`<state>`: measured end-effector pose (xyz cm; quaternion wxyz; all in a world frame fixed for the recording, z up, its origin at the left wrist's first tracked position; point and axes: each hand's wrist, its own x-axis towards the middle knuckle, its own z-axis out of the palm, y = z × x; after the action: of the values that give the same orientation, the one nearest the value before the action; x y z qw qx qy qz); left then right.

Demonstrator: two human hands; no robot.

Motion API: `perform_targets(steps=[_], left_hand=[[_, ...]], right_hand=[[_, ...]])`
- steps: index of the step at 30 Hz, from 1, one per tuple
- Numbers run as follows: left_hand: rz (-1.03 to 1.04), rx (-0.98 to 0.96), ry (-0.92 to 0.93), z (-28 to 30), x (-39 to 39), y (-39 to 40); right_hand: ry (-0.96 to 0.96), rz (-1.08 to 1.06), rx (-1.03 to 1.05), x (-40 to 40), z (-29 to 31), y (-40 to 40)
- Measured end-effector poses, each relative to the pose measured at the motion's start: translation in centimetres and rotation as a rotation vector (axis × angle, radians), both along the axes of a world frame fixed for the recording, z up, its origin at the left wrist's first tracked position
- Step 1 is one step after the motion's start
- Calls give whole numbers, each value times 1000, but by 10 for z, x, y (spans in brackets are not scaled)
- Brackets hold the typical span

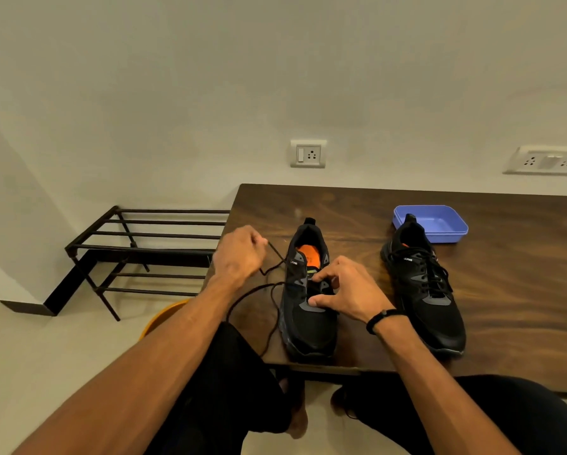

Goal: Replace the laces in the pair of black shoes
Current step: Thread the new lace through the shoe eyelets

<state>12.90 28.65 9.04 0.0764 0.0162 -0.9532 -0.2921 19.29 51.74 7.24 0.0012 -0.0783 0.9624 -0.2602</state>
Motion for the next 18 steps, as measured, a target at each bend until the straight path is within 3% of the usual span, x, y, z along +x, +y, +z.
perform_targets(steps=[2,4,6,10,12,18], left_hand=[[284,106,57,3,2,-12],[366,58,91,-2,1,-24],[231,-51,70,-11,-2,-29],[-371,-192,-81,-17,-5,-15],[-568,-228,-168,-15,1,-2],[-627,-148,-224,-13,1,10]], right_hand=[[3,12,-13,1,1,1],[-16,31,-15,1,2,3],[-51,57,-8,0,6,7],[-120,101,63,0,10,6],[-118,109,82,1,11,6],[-91,114,96,3,9,7]])
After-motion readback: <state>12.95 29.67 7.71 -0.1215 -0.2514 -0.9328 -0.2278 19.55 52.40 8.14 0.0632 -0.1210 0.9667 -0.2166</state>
